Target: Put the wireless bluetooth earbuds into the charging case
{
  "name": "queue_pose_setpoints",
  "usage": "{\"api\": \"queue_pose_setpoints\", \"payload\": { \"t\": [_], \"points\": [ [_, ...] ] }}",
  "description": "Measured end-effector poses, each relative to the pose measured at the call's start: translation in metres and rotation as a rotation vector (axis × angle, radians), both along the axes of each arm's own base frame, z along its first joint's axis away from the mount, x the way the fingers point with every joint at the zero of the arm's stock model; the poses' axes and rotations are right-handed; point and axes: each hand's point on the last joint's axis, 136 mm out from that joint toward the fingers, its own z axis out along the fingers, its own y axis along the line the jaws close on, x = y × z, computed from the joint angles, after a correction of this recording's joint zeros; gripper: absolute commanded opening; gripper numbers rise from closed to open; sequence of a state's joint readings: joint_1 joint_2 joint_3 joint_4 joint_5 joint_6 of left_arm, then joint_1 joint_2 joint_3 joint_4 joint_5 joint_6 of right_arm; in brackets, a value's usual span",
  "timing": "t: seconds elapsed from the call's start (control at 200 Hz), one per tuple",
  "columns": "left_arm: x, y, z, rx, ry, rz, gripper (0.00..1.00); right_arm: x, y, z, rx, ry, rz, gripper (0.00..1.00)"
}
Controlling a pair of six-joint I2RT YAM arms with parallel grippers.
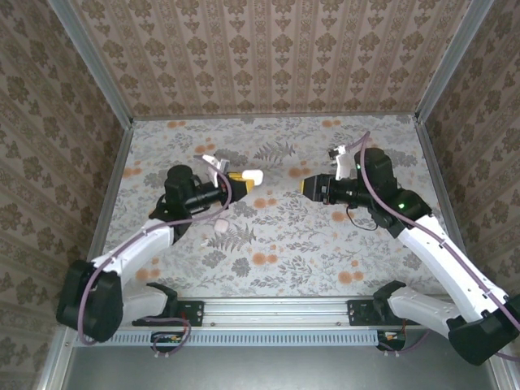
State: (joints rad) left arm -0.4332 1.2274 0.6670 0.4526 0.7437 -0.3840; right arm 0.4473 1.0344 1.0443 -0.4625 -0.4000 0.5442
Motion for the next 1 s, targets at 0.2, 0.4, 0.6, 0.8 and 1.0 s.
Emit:
{"api": "queue_pose_setpoints", "payload": {
  "t": [0.2,0.4,0.6,0.8,1.0],
  "points": [
    [0.049,-0.001,-0.046,0.069,0.193,0.053,0.07,0.007,-0.012,-0.045,-0.106,0.094,-0.07,0.47],
    [0.079,-0.017,-0.109,0.177,0.376,0.072,0.09,0.014,-0.018,-0.075,-0.176,0.145,-0.099,0.49],
    [0.1,-0.043,-0.161,0.303,0.493,0.087,0.11,0.018,-0.017,-0.098,-0.21,0.201,-0.1,0.49],
    [0.1,-0.06,-0.197,0.414,0.552,0.076,0.26,0.021,-0.015,-0.115,-0.236,0.246,-0.098,0.51],
    [0.113,-0.039,-0.2,0.559,0.509,0.147,0.45,0.014,-0.015,-0.141,-0.296,0.285,-0.081,0.52]
  ]
}}
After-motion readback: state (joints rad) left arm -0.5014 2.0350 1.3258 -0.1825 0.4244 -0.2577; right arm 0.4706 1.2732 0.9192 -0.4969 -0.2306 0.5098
